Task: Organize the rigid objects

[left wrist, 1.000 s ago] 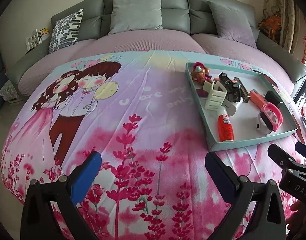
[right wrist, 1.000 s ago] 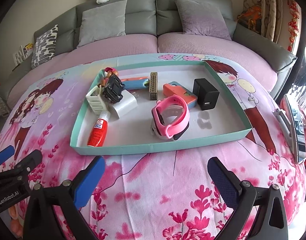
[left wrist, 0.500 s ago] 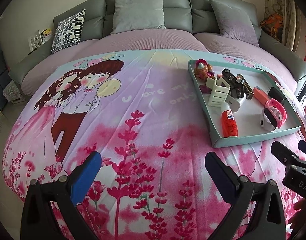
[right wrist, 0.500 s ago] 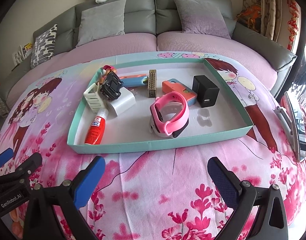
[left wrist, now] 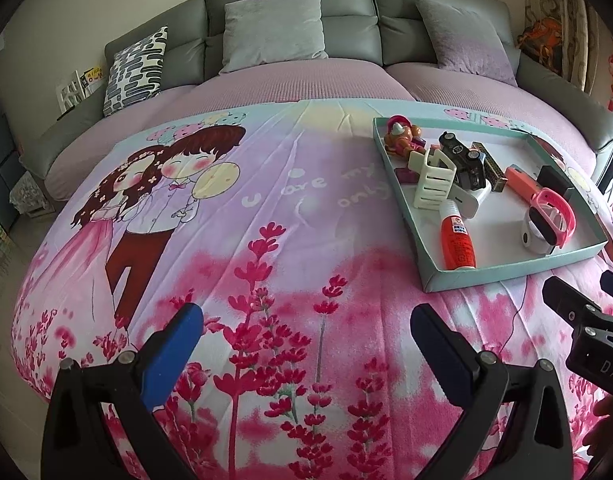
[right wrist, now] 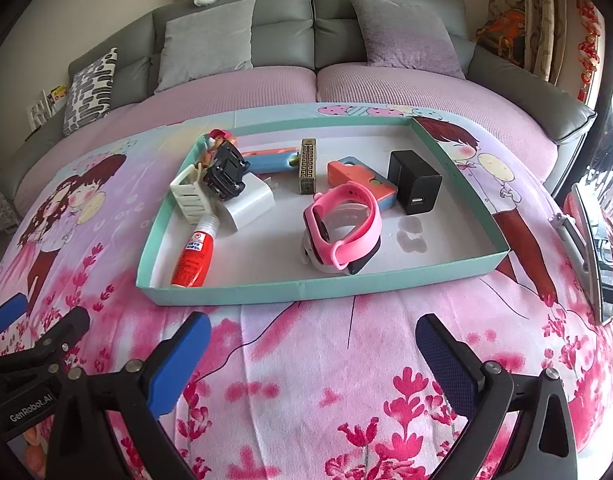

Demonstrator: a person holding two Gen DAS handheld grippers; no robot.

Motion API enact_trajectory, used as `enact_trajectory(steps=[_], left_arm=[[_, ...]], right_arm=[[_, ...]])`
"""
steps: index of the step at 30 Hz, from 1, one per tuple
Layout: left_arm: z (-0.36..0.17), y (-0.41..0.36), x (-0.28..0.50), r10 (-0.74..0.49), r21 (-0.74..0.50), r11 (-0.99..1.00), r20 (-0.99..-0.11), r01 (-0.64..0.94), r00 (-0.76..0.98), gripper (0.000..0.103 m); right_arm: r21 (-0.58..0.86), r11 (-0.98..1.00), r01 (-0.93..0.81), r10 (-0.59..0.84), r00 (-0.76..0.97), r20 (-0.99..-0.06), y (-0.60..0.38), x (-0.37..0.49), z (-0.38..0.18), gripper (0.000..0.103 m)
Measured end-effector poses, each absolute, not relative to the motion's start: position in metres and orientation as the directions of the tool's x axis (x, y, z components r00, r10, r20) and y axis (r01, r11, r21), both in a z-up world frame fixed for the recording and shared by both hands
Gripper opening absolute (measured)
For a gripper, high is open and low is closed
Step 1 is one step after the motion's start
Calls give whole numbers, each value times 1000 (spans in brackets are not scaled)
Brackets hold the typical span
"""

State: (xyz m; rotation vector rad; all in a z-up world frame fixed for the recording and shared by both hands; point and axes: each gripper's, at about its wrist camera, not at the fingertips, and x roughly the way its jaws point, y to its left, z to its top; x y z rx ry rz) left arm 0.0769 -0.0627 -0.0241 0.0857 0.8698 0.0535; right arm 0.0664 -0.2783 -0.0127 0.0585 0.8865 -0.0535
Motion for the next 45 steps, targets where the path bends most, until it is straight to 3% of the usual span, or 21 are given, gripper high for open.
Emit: enact_trajectory(steps=[45], left_arm=[[-24,-67,75,96,118,993,-759,-10,644,103]], right_arm=[[23,998,65,-23,630,-776,-278,66,-14,103]])
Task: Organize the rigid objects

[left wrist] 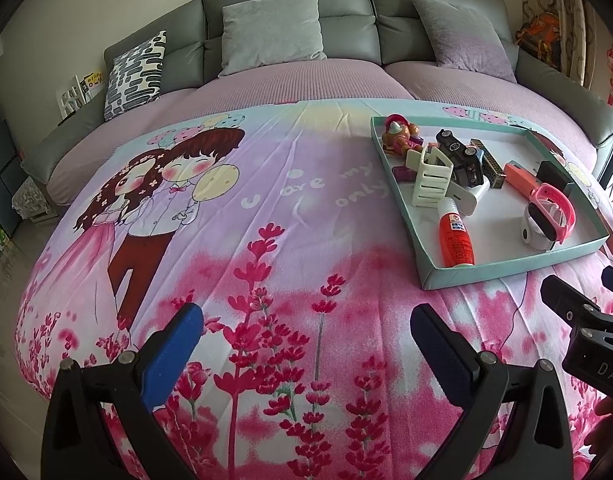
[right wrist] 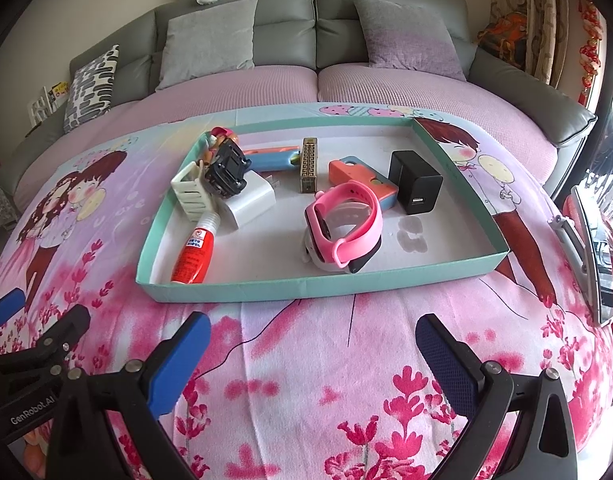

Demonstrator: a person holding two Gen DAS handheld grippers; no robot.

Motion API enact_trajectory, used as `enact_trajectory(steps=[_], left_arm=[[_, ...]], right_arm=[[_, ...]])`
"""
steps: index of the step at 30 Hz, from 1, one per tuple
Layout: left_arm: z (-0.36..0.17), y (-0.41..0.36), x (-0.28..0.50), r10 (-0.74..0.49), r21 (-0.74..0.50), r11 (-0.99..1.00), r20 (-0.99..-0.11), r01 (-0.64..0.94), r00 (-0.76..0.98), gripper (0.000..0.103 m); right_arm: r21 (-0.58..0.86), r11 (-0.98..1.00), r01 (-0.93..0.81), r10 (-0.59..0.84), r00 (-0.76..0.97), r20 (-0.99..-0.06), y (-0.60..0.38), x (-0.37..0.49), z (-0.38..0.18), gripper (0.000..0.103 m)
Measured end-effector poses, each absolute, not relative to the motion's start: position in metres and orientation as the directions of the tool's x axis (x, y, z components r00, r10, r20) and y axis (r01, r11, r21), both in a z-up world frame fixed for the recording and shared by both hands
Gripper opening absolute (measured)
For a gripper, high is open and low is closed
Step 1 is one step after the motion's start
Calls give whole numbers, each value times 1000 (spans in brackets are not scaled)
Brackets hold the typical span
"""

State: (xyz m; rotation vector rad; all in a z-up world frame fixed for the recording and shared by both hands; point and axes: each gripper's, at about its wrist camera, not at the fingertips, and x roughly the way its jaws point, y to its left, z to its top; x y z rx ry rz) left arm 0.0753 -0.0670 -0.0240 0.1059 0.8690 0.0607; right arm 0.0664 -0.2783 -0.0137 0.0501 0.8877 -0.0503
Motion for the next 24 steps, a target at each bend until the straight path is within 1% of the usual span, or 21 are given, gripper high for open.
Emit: enact_trajectory(steps=[24], left_arm=[[-23,-67,74,102,122,992,-754,-14,649,103]], right_arm=[[22,998,65,-23,626,-780,-279,67,-16,103]])
